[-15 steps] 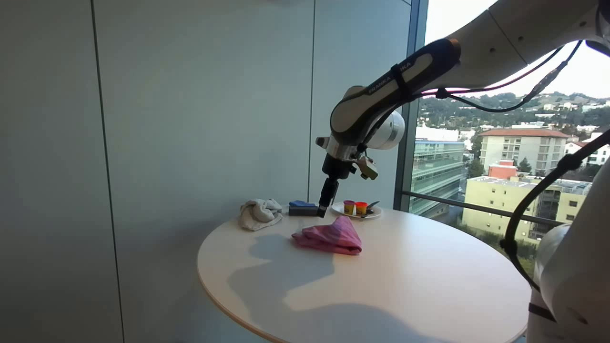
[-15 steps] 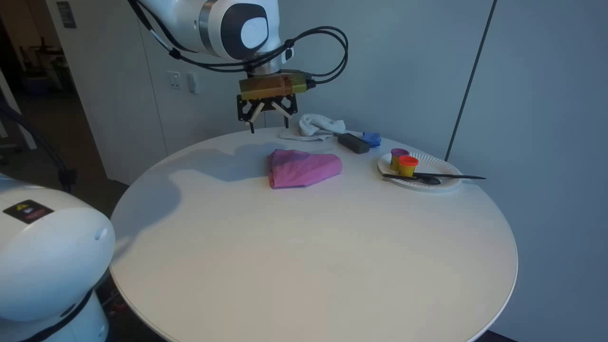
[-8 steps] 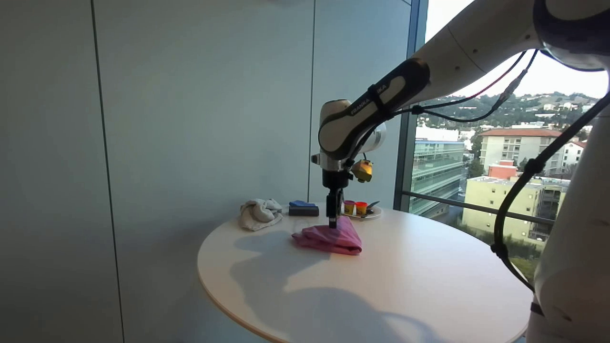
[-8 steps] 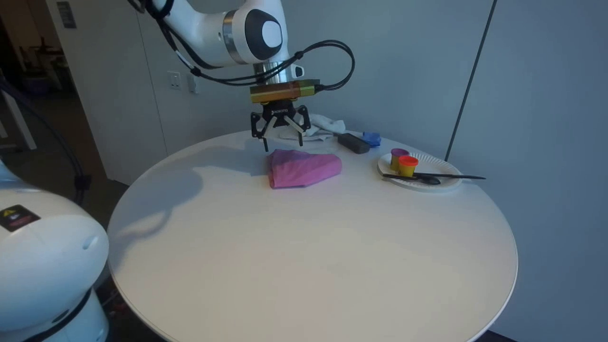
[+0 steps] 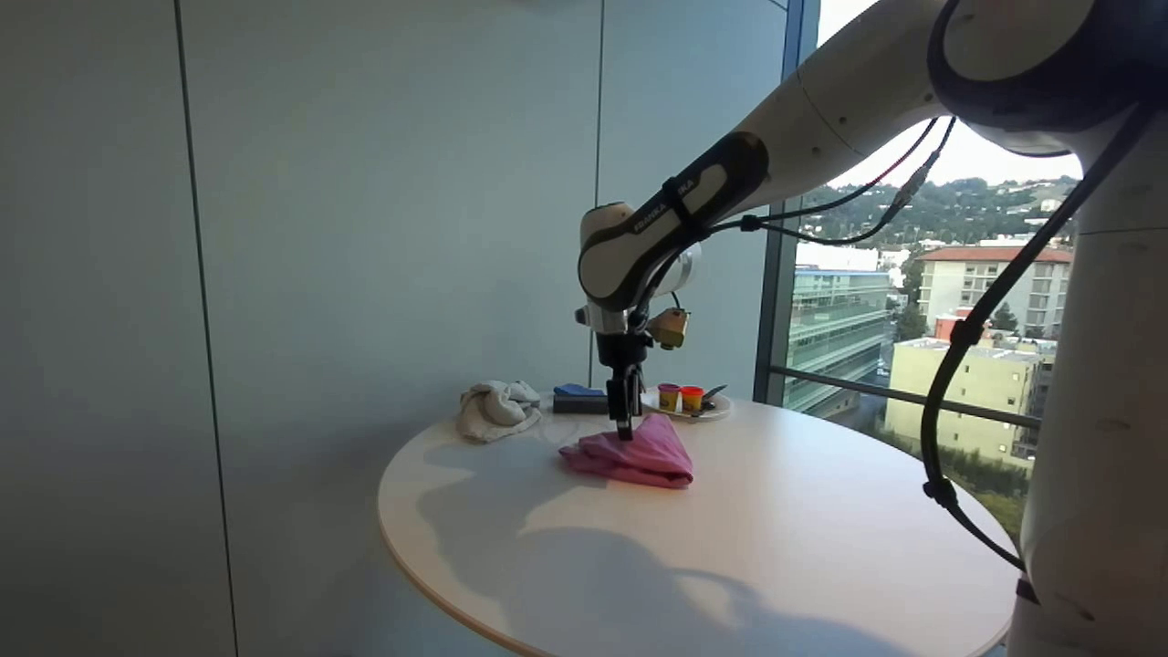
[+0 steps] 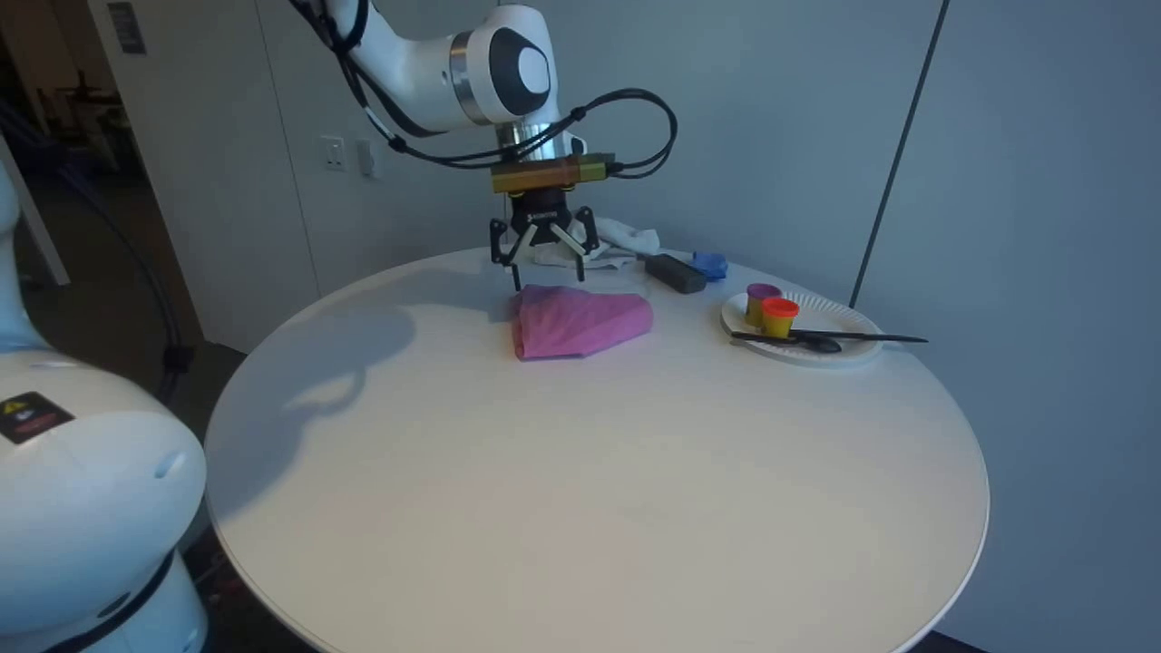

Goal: Unfold the pink towel once.

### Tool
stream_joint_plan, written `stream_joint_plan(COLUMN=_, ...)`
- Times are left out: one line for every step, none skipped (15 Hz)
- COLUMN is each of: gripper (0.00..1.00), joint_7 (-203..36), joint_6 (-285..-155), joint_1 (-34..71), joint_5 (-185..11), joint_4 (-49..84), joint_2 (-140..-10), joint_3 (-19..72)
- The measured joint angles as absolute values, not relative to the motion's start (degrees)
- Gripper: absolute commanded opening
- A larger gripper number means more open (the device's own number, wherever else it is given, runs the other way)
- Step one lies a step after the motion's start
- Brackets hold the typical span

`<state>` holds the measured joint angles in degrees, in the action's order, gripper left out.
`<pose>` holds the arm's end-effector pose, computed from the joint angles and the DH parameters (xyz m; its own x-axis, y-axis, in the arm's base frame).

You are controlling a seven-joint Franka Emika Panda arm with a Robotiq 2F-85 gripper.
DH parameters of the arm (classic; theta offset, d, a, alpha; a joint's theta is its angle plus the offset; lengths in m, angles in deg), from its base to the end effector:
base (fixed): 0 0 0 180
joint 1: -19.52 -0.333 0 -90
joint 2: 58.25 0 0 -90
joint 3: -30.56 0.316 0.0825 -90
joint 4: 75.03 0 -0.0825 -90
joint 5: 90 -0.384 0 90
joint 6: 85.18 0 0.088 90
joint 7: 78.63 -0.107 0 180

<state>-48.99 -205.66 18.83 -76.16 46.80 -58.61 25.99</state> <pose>0.5369 -0.0478 0.4053 0.8367 0.5302 -0.1372 0.5468 -0.8227 0.1554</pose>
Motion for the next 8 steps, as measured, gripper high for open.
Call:
stream_joint_plan(gripper=1.0, joint_7=-49.22, joint_6=-205.27, joint_1=18.83, joint_5=-75.95, joint_4=45.92, joint_2=-59.28, joint_3=26.18)
stream_joint_plan(gripper=1.0, joint_7=-49.49, joint_6=-204.82, joint_1=18.83, joint_5=-75.68, joint_4=45.06, joint_2=-59.99, joint_3=26.33)
stream_joint_plan(gripper=1.0, joint_7=-49.7, joint_6=-204.51, joint_1=18.83, joint_5=-75.52, joint_4=44.27, joint_2=-60.68, joint_3=26.44)
stream_joint_plan(gripper=1.0, joint_7=-49.77, joint_6=-204.23, joint_1=18.83, joint_5=-75.51, joint_4=43.54, joint_2=-61.38, joint_3=26.52)
stream_joint_plan(gripper=1.0, joint_7=-49.86, joint_6=-203.9, joint_1=18.83, joint_5=-75.51, joint_4=42.86, joint_2=-62.03, joint_3=26.61)
stream_joint_plan(gripper=1.0, joint_7=-49.93, joint_6=-203.62, joint_1=18.83, joint_5=-75.51, joint_4=42.18, joint_2=-62.71, joint_3=26.71)
stream_joint_plan(gripper=1.0, joint_7=-49.93, joint_6=-203.6, joint_1=18.83, joint_5=-75.51, joint_4=41.64, joint_2=-63.35, joint_3=26.88)
stream_joint_plan(gripper=1.0, joint_7=-49.93, joint_6=-203.6, joint_1=18.83, joint_5=-75.51, joint_4=41.09, joint_2=-63.96, joint_3=27.14)
